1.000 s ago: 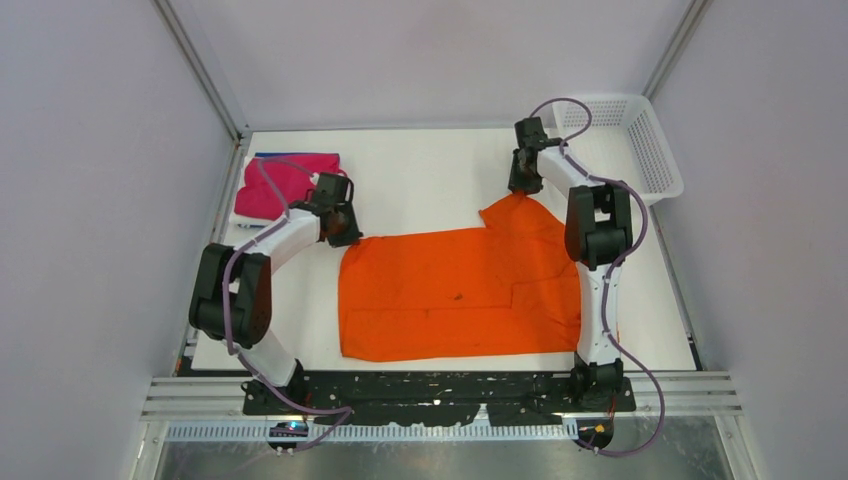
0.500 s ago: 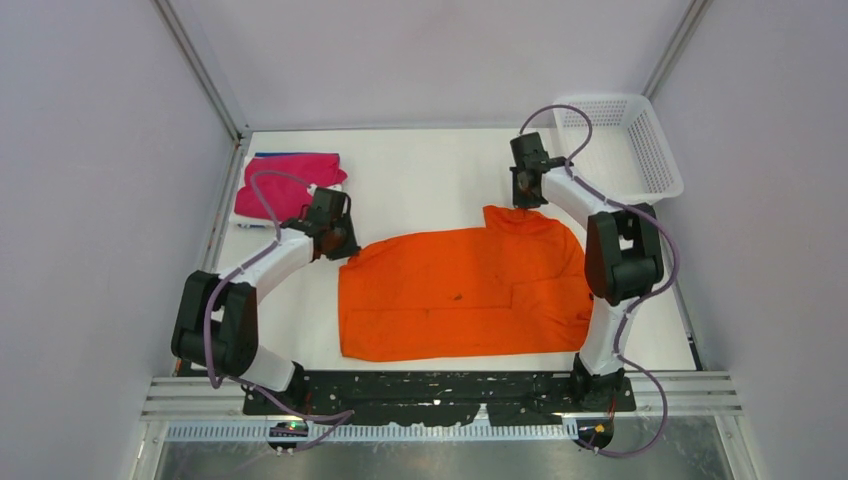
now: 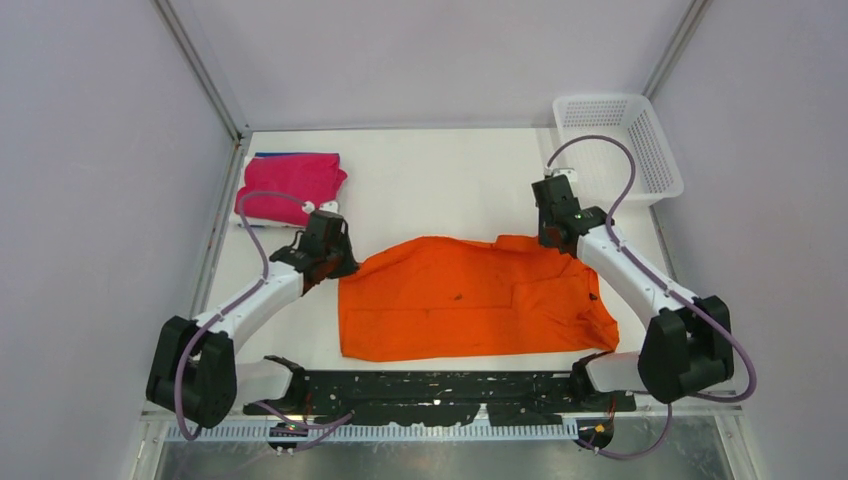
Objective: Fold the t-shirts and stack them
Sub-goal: Fold the other side of the tshirt into a rectangle
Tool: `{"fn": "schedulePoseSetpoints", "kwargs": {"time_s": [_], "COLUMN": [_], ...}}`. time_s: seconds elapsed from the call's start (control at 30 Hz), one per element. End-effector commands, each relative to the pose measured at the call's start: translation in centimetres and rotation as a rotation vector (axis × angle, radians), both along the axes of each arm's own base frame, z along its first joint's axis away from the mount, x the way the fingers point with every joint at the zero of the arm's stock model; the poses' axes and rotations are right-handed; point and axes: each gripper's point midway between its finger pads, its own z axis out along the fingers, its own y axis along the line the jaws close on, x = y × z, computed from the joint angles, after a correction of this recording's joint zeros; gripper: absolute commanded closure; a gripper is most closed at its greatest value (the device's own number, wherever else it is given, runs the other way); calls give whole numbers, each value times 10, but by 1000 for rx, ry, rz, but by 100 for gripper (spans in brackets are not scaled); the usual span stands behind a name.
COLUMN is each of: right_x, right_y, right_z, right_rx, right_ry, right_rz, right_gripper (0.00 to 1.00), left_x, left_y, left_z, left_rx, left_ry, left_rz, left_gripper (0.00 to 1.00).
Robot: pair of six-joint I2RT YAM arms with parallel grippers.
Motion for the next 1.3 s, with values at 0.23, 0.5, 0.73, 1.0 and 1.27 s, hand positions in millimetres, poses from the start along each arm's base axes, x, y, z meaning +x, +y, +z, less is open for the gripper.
{"fn": "schedulePoseSetpoints", "kwargs": {"time_s": [0.23, 0.5, 0.73, 1.0, 1.27], "right_x": [-60, -90, -114, -148, -171], "right_y": [-27, -24, -10, 6, 26], "right_z": [12, 15, 8, -25, -37], "right_rx": [-23, 12, 64, 126, 238], "right_ry": [-19, 12, 71, 202, 265], "right_rz": [-85, -99, -87, -25, 75], "right_gripper": [95, 95, 94, 86, 41], "left_x": [-15, -20, -22, -21, -18], "left_y": [19, 21, 22, 32, 32], "left_z": [7, 3, -2, -2, 10], "left_rx": [-24, -22, -23, 10, 16], "left_ry": [-101, -97, -87, -98, -128], "left_rz": [119, 120, 128, 171, 158], "left_gripper": [100, 100, 100, 99, 89]}}
